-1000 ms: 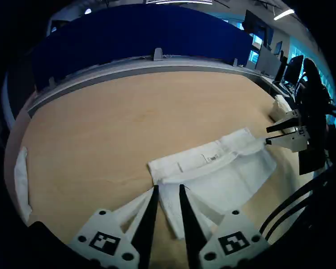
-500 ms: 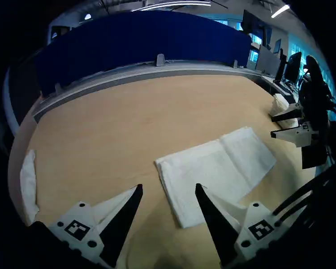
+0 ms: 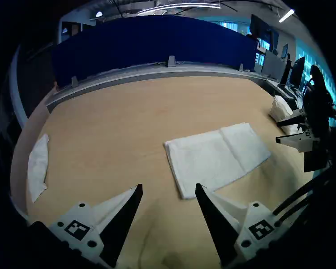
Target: Fold towel
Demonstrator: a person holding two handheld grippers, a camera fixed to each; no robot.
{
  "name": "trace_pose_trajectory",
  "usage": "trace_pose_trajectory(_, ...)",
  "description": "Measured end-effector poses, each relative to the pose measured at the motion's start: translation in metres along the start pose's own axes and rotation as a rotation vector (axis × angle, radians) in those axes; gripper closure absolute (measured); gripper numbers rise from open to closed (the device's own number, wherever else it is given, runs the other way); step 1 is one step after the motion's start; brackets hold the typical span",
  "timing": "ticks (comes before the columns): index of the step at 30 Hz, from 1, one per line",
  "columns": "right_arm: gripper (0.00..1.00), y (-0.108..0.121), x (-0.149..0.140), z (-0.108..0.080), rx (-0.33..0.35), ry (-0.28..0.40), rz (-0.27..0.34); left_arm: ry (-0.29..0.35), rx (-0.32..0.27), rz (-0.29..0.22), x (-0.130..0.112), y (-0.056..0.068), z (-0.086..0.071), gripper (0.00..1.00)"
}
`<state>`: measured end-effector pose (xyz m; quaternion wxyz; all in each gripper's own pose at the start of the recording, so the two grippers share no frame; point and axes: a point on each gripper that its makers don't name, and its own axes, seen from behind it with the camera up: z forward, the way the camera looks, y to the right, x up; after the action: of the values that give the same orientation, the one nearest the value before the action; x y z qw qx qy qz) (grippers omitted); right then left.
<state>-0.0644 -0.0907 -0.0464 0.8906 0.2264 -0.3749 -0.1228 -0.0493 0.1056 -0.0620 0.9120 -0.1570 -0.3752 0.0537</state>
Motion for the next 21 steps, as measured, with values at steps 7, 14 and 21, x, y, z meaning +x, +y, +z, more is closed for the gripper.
trace_pose_trajectory(7, 0.01, -0.014, -0.015, -0.006, 0.029, -0.015, -0.006, -0.007, 0.03, -0.045, -0.022, -0.001, -0.027, 0.13)
trace_pose_trajectory(14, 0.1, -0.02, -0.031, 0.005, 0.047, -0.028, -0.019, -0.016, 0.066, -0.096, -0.042, -0.004, -0.049, 0.13)
trace_pose_trajectory(21, 0.16, -0.024, -0.046, 0.017, 0.078, -0.05, -0.016, -0.022, 0.097, -0.135, -0.059, -0.01, -0.068, 0.13)
